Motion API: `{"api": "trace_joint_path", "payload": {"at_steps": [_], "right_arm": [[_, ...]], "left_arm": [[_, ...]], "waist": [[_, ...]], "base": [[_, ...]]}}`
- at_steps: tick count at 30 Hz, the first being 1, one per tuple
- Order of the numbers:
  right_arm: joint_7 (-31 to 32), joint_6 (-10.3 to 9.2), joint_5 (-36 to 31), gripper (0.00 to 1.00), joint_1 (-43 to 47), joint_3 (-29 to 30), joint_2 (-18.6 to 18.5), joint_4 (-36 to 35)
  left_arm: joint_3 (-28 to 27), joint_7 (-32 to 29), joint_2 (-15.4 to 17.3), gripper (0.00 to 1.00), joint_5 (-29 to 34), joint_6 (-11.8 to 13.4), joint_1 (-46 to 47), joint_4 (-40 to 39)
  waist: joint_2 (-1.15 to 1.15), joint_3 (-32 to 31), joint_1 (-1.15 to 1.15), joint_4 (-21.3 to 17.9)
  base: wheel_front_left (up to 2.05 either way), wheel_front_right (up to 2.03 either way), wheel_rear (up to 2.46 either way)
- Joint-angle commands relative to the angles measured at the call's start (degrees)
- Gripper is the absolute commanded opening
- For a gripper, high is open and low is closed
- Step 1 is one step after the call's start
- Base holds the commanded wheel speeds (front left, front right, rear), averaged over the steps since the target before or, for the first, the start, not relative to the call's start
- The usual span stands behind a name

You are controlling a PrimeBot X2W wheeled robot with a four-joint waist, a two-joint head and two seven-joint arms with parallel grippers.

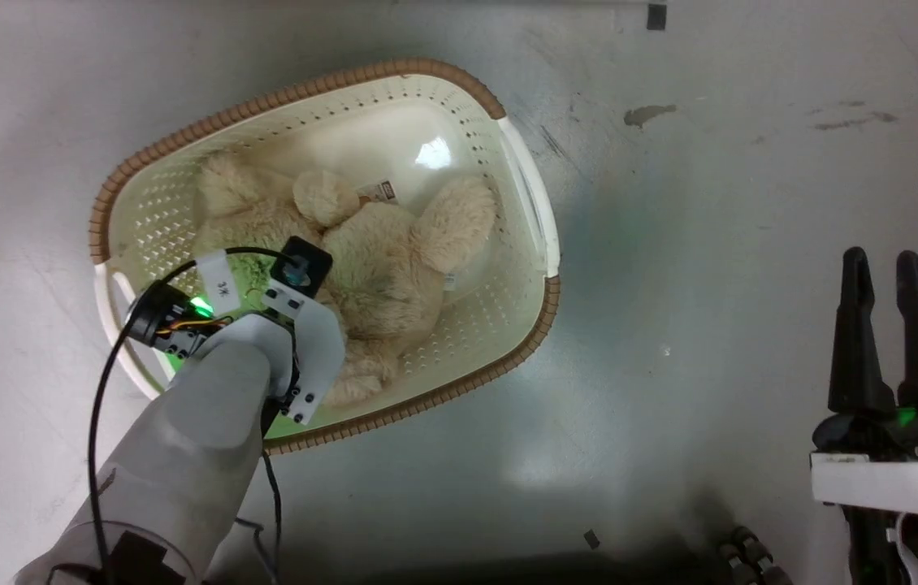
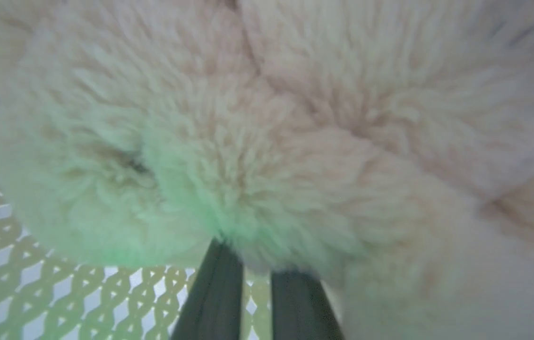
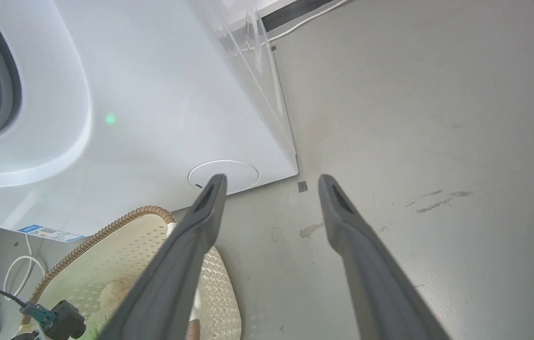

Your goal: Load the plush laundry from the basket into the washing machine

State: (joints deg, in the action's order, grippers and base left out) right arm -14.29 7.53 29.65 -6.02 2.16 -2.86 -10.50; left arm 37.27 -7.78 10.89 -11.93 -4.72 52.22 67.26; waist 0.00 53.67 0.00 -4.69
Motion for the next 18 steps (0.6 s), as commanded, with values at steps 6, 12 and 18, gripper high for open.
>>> {"api": "trace_joint_path", "payload": {"at_steps": [6,12,18], "right_arm": [[-0.71,-0.04,1.71,1.0,-2.63,-1.28,-0.01,4.09],[-0.71,-0.04,2.48,1.0,-3.52,-1.84,-0.01,7.94],[-0.71,-0.04,2.77,1.0,-3.05,-1.54,-0.01,11.43]], "left_arm": [[1.9,1.32,-1.33,0.0,-1.24,-0.98,-0.93,3.2],[2.23,2.71,-2.66,0.0,-2.28,-1.33,-3.34,3.75],[2.49,4.49,-4.02,0.0,-3.32,-1.53,-5.65,3.93]], "waist": [[0.0,-5.31,0.0,1.4],[0.0,-11.48,0.0,2.5],[0.0,-17.86,0.0,4.01]], "base": [[0.0,0.0,0.0],[0.0,0.0,0.0],[0.0,0.0,0.0]]}}
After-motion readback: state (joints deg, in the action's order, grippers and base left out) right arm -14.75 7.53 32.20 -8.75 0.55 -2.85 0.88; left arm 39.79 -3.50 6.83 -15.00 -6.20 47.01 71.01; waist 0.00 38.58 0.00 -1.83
